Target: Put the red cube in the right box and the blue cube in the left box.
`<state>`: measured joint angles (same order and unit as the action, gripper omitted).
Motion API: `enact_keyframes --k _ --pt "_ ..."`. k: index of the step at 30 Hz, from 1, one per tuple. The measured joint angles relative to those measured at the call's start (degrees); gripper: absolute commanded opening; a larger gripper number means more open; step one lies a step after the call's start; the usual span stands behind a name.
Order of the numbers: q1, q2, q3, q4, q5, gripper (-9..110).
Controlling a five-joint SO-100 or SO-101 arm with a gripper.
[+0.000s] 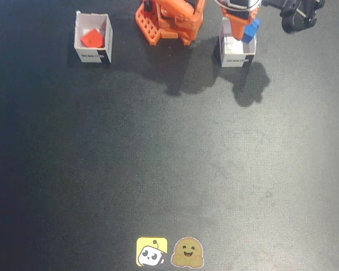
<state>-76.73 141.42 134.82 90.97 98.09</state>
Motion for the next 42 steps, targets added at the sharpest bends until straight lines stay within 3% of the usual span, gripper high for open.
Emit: enact_keyframes --k 14,20,28,35,42 --pt "0.0 3.2 0.6 -1.1 -1.0 18" --pt "0.2 3.8 0.9 -1.1 -1.1 0" --pt "3.1 1.2 0.5 -2.0 -1.6 0" --pt "10.8 -1.8 -1.1 -4.1 -4.4 0" --pt "27.2 -3.6 -4.1 -5.0 -9.7 0"
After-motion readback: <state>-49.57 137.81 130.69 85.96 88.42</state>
